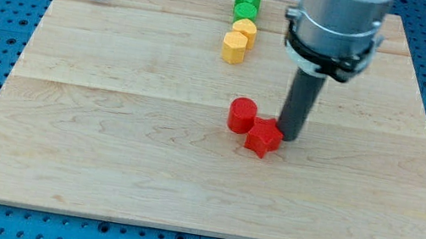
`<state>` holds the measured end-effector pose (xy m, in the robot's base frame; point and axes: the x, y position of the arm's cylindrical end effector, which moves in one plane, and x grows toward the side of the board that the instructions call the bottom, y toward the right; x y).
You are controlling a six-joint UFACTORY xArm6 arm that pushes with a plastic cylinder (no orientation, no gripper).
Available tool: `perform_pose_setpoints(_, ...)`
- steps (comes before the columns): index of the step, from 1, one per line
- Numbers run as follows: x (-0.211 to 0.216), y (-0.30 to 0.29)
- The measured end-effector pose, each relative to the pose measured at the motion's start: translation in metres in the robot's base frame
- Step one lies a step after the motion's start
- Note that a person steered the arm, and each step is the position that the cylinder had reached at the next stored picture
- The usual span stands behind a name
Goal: Push the red star and red circle bottom to the yellow hexagon
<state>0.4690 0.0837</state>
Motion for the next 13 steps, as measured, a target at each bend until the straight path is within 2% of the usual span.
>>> perform_pose_setpoints(2,0.022,-0.024)
perform_pose_setpoints(3,-0.003,-0.063)
perform_pose_setpoints(5,-0.069,-0.069)
perform_pose_setpoints(6,-0.061,-0.062)
perform_pose_setpoints(7,-0.016,-0.038)
perform_pose_setpoints(8,-0.016,-0.095)
perform_pose_setpoints(9,-0.035,-0.146)
perform_pose_setpoints(10,-0.069,-0.141)
perform_pose_setpoints(11,-0.081,-0.134)
perform_pose_setpoints(13,-0.08,-0.104)
